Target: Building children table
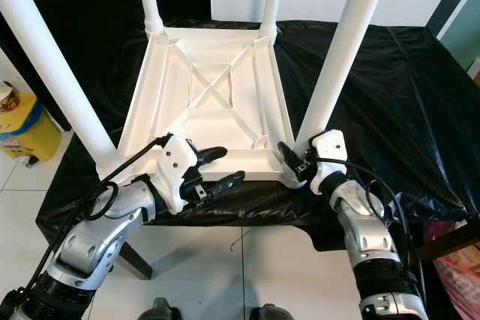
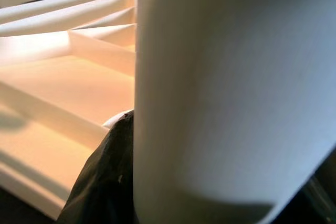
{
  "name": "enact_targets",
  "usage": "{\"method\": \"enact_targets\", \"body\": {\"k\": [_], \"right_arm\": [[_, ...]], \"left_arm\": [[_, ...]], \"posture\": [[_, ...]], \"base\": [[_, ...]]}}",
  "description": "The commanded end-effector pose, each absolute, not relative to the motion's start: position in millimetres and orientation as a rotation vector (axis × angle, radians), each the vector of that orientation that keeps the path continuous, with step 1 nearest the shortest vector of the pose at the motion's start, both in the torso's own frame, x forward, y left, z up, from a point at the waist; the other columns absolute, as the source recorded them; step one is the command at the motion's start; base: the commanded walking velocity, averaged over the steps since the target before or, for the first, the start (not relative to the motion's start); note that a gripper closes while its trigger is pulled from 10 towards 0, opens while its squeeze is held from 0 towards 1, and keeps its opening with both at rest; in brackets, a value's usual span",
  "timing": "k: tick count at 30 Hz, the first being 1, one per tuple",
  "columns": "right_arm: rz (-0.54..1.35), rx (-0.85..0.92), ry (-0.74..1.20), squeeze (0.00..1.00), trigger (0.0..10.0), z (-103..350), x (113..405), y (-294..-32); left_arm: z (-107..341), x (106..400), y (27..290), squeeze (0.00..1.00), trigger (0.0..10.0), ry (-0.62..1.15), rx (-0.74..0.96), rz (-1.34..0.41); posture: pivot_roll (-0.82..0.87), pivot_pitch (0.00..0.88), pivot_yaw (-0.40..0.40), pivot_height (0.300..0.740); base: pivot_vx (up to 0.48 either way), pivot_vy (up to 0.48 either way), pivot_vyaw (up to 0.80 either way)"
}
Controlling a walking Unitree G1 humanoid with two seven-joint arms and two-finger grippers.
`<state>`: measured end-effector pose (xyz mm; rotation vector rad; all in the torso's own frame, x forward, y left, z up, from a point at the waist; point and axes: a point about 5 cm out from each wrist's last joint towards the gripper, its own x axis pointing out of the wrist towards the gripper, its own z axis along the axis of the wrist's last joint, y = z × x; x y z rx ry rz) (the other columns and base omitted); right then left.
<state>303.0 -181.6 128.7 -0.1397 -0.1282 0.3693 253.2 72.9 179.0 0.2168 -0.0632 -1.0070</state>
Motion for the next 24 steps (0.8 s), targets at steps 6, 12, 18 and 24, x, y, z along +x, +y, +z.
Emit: {"method": "enact_targets", "body": {"k": [6, 12, 18, 24], "right_arm": [[0.200, -0.150, -0.043, 0.00, 10.0, 111.6, 296.1, -188.9], [-0.010, -0.012, -0.050, 0.00, 10.0, 111.0, 293.0, -179.5], [-0.115, 0.092, -0.062, 0.00, 10.0, 113.3, 292.0, -144.9], [-0.089, 0.088, -0.068, 0.00, 10.0, 115.7, 291.6, -136.8]], "left_arm": [[178.4, 256.1, 72.2, 0.00, 10.0, -0.063, 0.222, -1.004], [179.4, 258.6, 74.1, 0.00, 10.0, -0.078, 0.243, -0.986], [182.2, 264.2, 73.1, 0.00, 10.0, -0.126, 0.273, -0.924], [181.1, 265.2, 73.0, 0.00, 10.0, -0.125, 0.266, -0.910]], "posture": [[0.02, 0.120, -0.056, 0.740], [0.01, 0.126, -0.057, 0.740], [0.01, 0.121, -0.064, 0.740], [0.01, 0.120, -0.070, 0.740]], "base": [[0.000, 0.000, 0.00], [0.000, 0.000, 0.00], [0.000, 0.000, 0.00], [0.000, 0.000, 0.00]]}}
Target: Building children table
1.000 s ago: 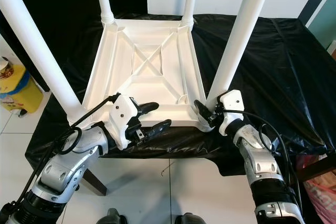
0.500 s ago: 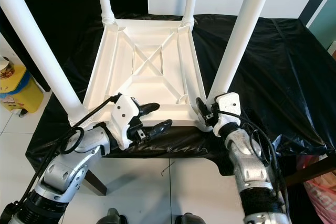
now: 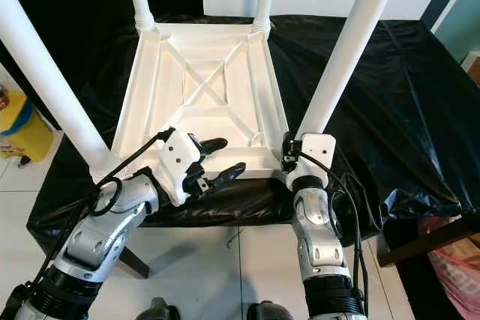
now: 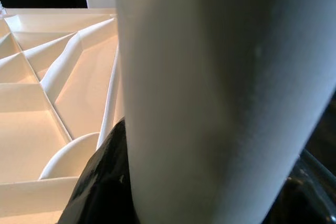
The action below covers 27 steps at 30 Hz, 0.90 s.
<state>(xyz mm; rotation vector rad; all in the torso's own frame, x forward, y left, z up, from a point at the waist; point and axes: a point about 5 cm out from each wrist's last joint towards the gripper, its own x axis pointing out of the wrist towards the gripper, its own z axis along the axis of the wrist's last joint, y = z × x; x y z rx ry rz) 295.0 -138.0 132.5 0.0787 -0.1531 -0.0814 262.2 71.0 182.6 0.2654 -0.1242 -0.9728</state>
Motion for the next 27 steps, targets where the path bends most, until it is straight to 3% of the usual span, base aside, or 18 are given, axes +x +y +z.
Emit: {"method": "enact_targets", "body": {"k": [1, 15, 16, 27], "right_arm": [[-0.088, 0.085, -0.068, 0.00, 10.0, 116.2, 291.3, -136.3], [-0.048, 0.098, -0.078, 0.00, 10.0, 121.8, 288.8, -128.9], [-0.045, 0.096, -0.083, 1.00, 10.0, 122.6, 288.5, -129.7], [0.010, 0.081, -0.149, 1.00, 10.0, 132.1, 285.0, -133.6]], "left_arm": [[180.9, 265.3, 73.2, 0.00, 10.0, -0.125, 0.264, -0.908], [181.7, 269.0, 70.6, 0.00, 10.0, -0.171, 0.299, -0.865], [181.9, 269.6, 70.2, 0.00, 10.0, -0.173, 0.302, -0.863], [182.1, 268.6, 69.5, 0.00, 10.0, -0.181, 0.301, -0.864]], "posture": [[0.01, 0.120, -0.070, 0.740], [-0.01, 0.119, -0.055, 0.740], [-0.01, 0.119, -0.053, 0.740], [-0.01, 0.126, -0.044, 0.740]], "base": [[0.000, 0.000, 0.00], [0.000, 0.000, 0.00], [0.000, 0.000, 0.00], [0.000, 0.000, 0.00]]}}
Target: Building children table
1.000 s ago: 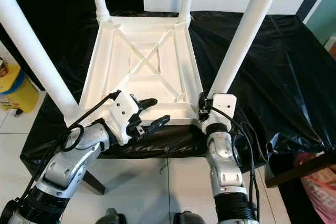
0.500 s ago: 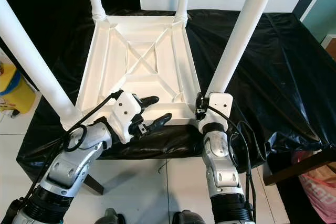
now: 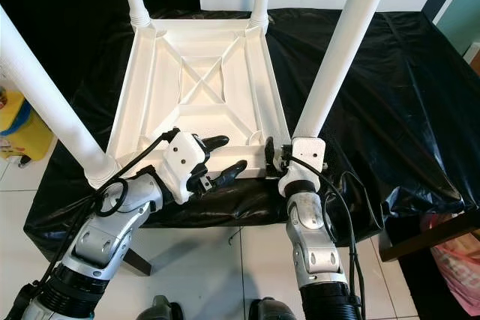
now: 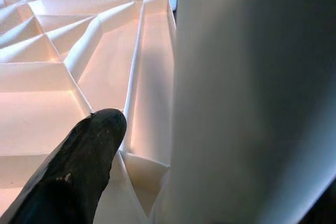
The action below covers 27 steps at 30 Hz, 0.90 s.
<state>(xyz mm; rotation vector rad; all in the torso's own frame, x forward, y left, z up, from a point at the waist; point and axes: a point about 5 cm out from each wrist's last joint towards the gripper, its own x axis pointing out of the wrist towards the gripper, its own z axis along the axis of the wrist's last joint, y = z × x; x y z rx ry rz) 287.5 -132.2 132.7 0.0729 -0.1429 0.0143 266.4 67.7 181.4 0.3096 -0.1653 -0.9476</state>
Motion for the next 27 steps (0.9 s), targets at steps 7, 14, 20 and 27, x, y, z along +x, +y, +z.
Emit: {"method": "enact_targets", "body": {"k": [7, 14, 20, 27], "right_arm": [[0.108, 0.021, -0.212, 0.00, 10.0, 139.5, 278.4, -149.2], [0.239, -0.016, -0.233, 0.00, 10.0, 139.3, 276.6, -158.5], [0.362, -0.071, -0.225, 0.00, 10.0, 143.8, 283.3, -167.3], [0.476, -0.125, -0.201, 0.00, 10.0, 147.1, 288.7, -172.4]], "left_arm": [[184.5, 265.8, 67.7, 0.00, 10.0, -0.201, 0.264, -0.859], [182.0, 259.0, 61.6, 0.00, 10.0, -0.199, 0.232, -0.913], [177.3, 254.7, 60.3, 0.00, 10.0, -0.155, 0.196, -0.960], [174.4, 253.1, 63.7, 0.00, 10.0, -0.138, 0.201, -0.970]], "posture": [[-0.01, 0.122, -0.050, 0.740], [0.00, 0.114, -0.043, 0.740], [0.00, 0.107, -0.036, 0.740], [0.00, 0.104, -0.040, 0.740]], "base": [[0.000, 0.000, 0.00], [0.000, 0.000, 0.00], [0.000, 0.000, 0.00], [0.000, 0.000, 0.00]]}}
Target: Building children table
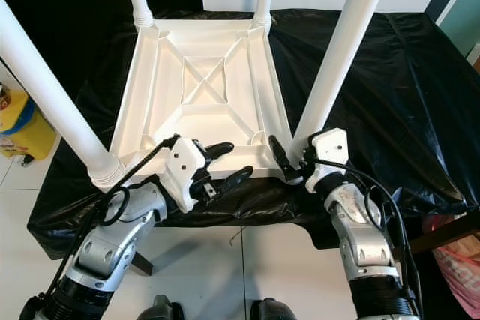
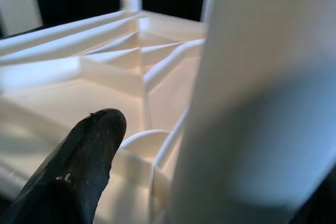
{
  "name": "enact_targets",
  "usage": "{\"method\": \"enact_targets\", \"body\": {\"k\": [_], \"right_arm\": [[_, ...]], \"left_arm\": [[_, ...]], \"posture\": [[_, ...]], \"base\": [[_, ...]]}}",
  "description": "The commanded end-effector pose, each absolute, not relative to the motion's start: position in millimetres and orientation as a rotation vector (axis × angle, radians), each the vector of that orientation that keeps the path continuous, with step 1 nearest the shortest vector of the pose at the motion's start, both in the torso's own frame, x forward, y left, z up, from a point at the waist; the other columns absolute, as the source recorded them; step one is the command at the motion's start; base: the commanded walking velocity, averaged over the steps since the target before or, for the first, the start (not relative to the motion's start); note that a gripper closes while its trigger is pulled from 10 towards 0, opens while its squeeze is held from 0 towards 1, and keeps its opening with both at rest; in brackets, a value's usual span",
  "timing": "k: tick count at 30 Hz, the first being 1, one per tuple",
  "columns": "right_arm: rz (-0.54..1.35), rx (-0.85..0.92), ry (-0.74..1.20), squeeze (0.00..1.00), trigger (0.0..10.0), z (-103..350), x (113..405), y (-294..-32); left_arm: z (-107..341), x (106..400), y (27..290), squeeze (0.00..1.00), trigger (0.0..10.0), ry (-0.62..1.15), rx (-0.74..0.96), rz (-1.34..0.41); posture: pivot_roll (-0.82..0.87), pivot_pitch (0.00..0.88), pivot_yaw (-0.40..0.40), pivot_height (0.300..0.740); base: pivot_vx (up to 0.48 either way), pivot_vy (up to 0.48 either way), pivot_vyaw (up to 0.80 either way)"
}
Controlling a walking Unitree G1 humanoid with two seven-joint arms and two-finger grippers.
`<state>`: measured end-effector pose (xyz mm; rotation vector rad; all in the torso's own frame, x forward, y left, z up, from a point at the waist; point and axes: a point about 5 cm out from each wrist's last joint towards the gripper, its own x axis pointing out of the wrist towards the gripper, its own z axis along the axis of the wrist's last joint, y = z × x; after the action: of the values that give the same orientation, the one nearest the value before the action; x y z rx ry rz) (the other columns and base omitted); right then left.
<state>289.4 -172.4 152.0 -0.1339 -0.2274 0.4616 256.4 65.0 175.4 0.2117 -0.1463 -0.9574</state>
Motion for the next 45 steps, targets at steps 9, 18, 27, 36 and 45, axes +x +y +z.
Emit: {"method": "enact_targets", "body": {"k": [9, 18, 27, 36, 45], "right_arm": [[0.575, -0.190, -0.159, 0.00, 0.0, 140.1, 296.1, -178.3], [0.566, -0.180, -0.139, 0.00, 0.0, 136.9, 296.3, -181.0], [0.438, -0.138, -0.123, 0.00, 10.0, 133.3, 293.7, -182.0], [0.195, -0.103, -0.091, 0.00, 10.0, 126.4, 299.1, -174.1], [0.030, -0.055, -0.046, 0.00, 10.0, 117.6, 297.8, -162.4]], "left_arm": [[174.4, 252.9, 65.1, 0.00, 10.0, -0.141, 0.199, -0.949], [176.2, 254.9, 69.0, 0.00, 10.0, -0.146, 0.209, -0.927], [176.2, 255.1, 72.6, 0.00, 10.0, -0.145, 0.215, -0.916], [176.2, 256.3, 71.0, 0.00, 10.0, -0.144, 0.220, -0.923], [175.1, 256.8, 69.0, 0.00, 10.0, -0.144, 0.225, -0.930]], "posture": [[0.02, 0.094, -0.060, 0.740], [0.03, 0.089, -0.067, 0.740], [0.02, 0.097, -0.059, 0.740], [0.02, 0.099, -0.053, 0.740], [0.01, 0.097, -0.046, 0.740]], "base": [[0.000, 0.000, 0.00], [0.000, 0.000, 0.00], [0.000, 0.000, 0.00], [0.000, 0.000, 0.00], [0.000, 0.000, 0.00]]}}
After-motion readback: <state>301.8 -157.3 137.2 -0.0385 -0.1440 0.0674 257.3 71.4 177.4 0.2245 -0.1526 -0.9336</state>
